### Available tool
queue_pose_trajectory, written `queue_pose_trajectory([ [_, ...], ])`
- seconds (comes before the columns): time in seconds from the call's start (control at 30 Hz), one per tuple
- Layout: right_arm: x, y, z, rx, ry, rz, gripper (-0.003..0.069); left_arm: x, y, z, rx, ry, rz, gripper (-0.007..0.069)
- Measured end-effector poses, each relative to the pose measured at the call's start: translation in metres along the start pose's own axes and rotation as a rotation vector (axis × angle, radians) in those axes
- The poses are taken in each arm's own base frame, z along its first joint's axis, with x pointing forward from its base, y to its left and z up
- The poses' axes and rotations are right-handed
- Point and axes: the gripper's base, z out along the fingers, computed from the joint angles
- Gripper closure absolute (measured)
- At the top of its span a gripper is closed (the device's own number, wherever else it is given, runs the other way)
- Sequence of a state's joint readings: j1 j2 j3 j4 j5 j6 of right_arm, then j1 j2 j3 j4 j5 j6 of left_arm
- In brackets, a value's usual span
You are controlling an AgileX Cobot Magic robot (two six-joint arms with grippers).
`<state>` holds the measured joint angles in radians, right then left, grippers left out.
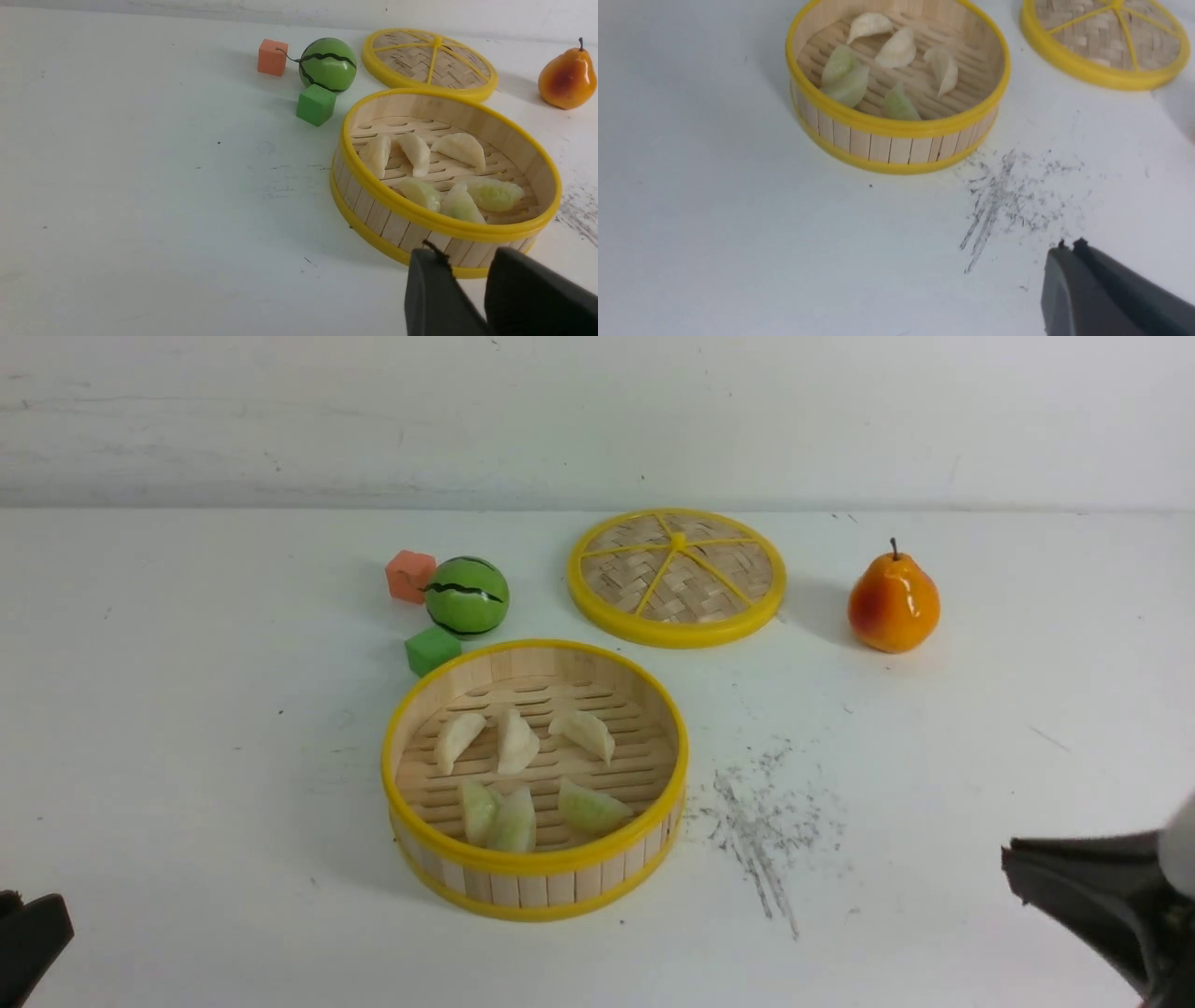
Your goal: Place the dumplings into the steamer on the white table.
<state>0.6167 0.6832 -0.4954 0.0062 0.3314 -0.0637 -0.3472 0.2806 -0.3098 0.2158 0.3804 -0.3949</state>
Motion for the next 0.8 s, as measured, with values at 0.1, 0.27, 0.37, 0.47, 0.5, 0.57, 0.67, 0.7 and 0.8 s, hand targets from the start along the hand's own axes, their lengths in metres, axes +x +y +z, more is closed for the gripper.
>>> queue_pose_trajectory([
  [0.1,0.022,0.001,-0.002,0.004,-0.026,-0.006,0.0675,0.000,0.000,0.000,-0.001,0.003,0.000,0.0446],
  [0.27,0.059,0.003,0.002,0.000,0.033,-0.008,0.0674,0.000,0.000,0.000,-0.001,0.003,0.000,0.0440],
  [0.37,0.085,0.005,0.006,-0.004,0.105,-0.008,0.0673,0.000,0.000,0.000,-0.001,0.003,0.000,0.0438],
  [0.47,0.099,0.006,0.005,-0.006,0.137,-0.008,0.0670,0.000,0.000,0.000,-0.001,0.003,0.000,0.0434],
  [0.5,0.103,0.006,0.004,-0.006,0.133,-0.008,0.0669,0.000,0.000,0.000,-0.001,0.003,0.000,0.0433],
  [0.57,0.111,0.006,-0.002,0.000,0.103,-0.005,0.0668,0.000,0.000,0.000,-0.001,0.003,0.000,0.0431],
  [0.67,0.125,0.001,-0.011,0.066,0.033,0.024,0.0665,0.000,0.000,0.000,-0.001,0.003,0.000,0.0429],
  [0.7,0.126,0.001,-0.011,0.073,0.028,0.027,0.0664,0.000,0.000,0.000,-0.001,0.003,0.000,0.0429],
  [0.8,0.142,-0.007,-0.018,0.221,-0.012,0.089,0.0662,0.000,0.000,0.000,-0.001,0.003,0.000,0.0429],
])
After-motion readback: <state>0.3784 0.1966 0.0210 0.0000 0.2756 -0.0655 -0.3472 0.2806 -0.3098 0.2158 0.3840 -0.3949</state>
